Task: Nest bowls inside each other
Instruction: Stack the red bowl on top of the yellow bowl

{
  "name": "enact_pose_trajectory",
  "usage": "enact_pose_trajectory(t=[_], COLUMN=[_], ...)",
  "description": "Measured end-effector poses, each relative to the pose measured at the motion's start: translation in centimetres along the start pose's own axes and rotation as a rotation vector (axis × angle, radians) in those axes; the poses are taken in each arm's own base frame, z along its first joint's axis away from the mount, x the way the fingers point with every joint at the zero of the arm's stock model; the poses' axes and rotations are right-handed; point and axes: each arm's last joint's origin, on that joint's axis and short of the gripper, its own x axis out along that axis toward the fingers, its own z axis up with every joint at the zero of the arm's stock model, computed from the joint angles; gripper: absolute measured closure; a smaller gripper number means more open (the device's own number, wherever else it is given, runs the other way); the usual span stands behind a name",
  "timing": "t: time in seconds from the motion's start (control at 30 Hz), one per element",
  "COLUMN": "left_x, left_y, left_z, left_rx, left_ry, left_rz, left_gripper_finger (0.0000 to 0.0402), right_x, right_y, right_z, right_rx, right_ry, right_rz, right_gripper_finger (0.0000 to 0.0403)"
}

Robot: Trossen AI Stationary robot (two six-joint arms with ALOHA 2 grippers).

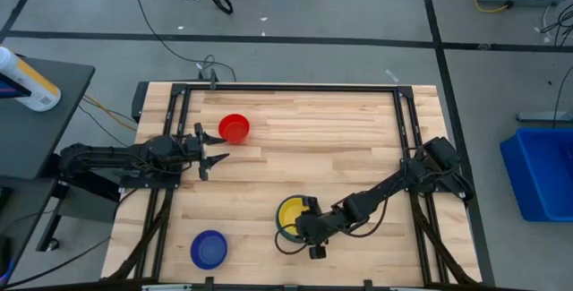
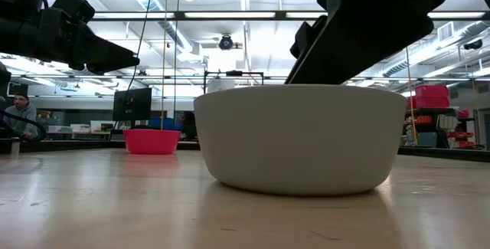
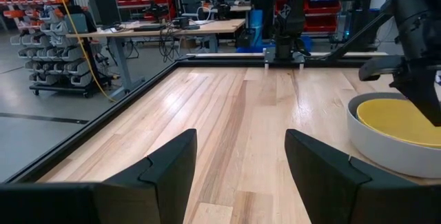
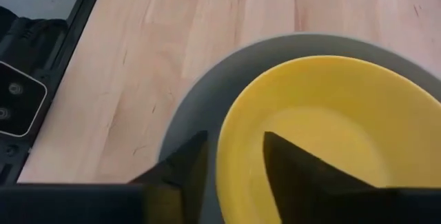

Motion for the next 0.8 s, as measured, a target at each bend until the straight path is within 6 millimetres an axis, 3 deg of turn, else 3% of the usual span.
enact_pose_trajectory(t=[0.2, 0.43, 0.67, 0.8], left_x=[0.0, 0.0, 0.0, 0.0], left_y=[0.0, 0.0, 0.1, 0.1], left_z=[0.0, 0.0, 0.0, 0.0], left_rx=[0.000, 0.000, 0.000, -0.001], left_ry=[0.000, 0.000, 0.002, 0.004], left_rz=[0.000, 0.001, 0.023, 0.021], left_gripper_finger=[0.0171, 0.0171, 0.0171, 0.0171], right_x=[0.0, -1.1, -6.7, -9.9], right_y=[0.0, -0.1, -1.7, -3.4], right_z=[0.2, 1.3, 4.0, 3.7], right_rx=[-0.005, -0.090, -0.207, -0.214], right_ry=[-0.031, -0.117, -0.223, -0.237], right_rz=[-0.028, -0.103, -0.306, -0.382], right_gripper_finger=[0.0191, 0.0175, 0.0182, 0.0191])
